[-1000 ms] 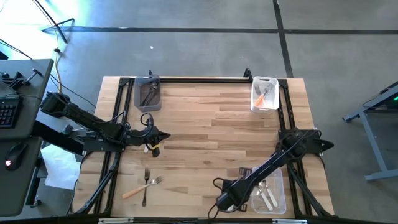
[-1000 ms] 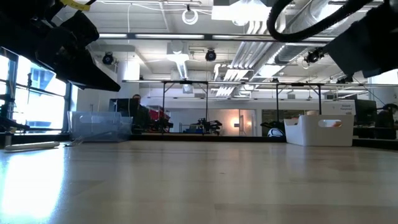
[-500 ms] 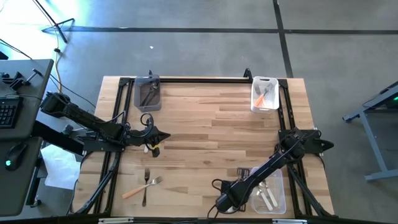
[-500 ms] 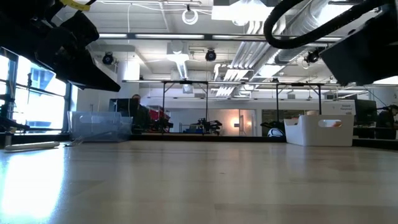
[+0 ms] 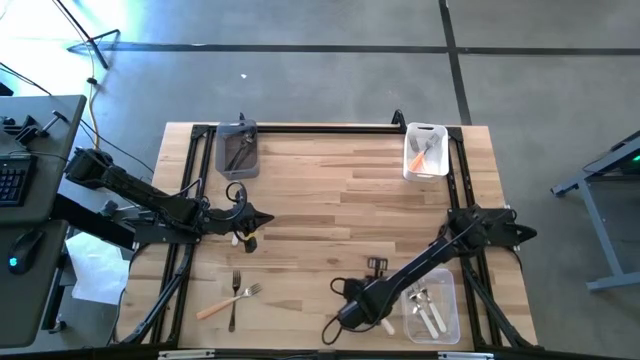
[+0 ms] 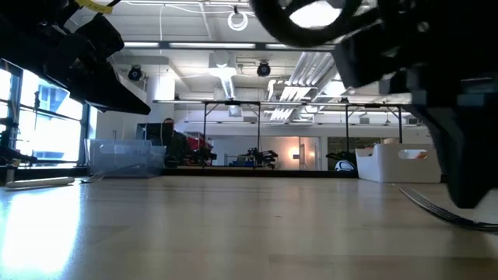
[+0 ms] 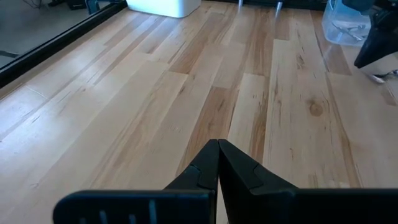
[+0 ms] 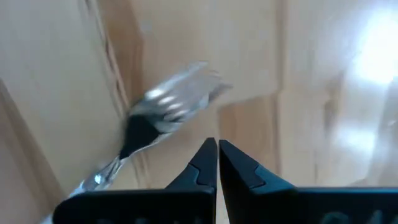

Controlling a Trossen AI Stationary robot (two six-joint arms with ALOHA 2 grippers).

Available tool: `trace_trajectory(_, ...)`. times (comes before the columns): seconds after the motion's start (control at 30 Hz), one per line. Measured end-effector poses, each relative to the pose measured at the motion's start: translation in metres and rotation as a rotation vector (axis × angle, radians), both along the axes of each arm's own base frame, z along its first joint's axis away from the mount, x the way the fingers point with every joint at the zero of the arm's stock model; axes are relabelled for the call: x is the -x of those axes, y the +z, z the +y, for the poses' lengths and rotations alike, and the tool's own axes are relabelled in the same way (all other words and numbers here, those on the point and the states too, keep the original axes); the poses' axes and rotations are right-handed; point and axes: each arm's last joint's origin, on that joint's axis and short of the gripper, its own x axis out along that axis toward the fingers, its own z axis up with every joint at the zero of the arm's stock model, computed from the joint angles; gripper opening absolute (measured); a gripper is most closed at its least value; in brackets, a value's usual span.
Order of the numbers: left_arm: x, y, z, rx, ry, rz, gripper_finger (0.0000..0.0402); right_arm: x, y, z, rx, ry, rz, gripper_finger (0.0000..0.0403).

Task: Sort silverware by color (type)
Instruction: Put the bottom white fork into the transparent bin

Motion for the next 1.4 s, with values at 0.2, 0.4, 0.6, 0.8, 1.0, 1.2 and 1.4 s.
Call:
trace_trajectory(0.2,0.0,0.0,0.0,0.0,0.0,0.0,0.0,-0.006,0.018,-0.003,-0.016,0.007,-0.113,0.0)
trace_trajectory(0.4,0.0,0.0,0.0,0.0,0.0,0.0,0.0,-0.002,0.048,0.0,-0.049,-0.061,-0.264,0.0)
trace_trajectory(0.6,0.0,0.0,0.0,0.0,0.001,0.0,0.0,0.0,0.042,0.009,-0.128,-0.082,-0.222,0.0015)
trace_trajectory(0.8,0.0,0.0,0.0,0.0,0.001,0.0,0.0,-0.006,0.029,0.015,-0.231,-0.076,-0.175,0.0108)
trace_trajectory(1.0,0.0,0.0,0.0,0.001,0.001,-0.001,0.0,-0.008,0.013,0.018,-0.259,-0.114,-0.109,0.0175)
trace_trajectory(1.2,0.0,0.0,0.0,0.006,0.003,-0.001,0.0,-0.011,0.003,0.015,-0.256,-0.132,-0.074,0.015)
trace_trajectory(1.4,0.001,-0.002,0.0,0.008,0.008,0.016,0.0,-0.014,-0.005,0.014,-0.269,-0.145,-0.043,0.0087)
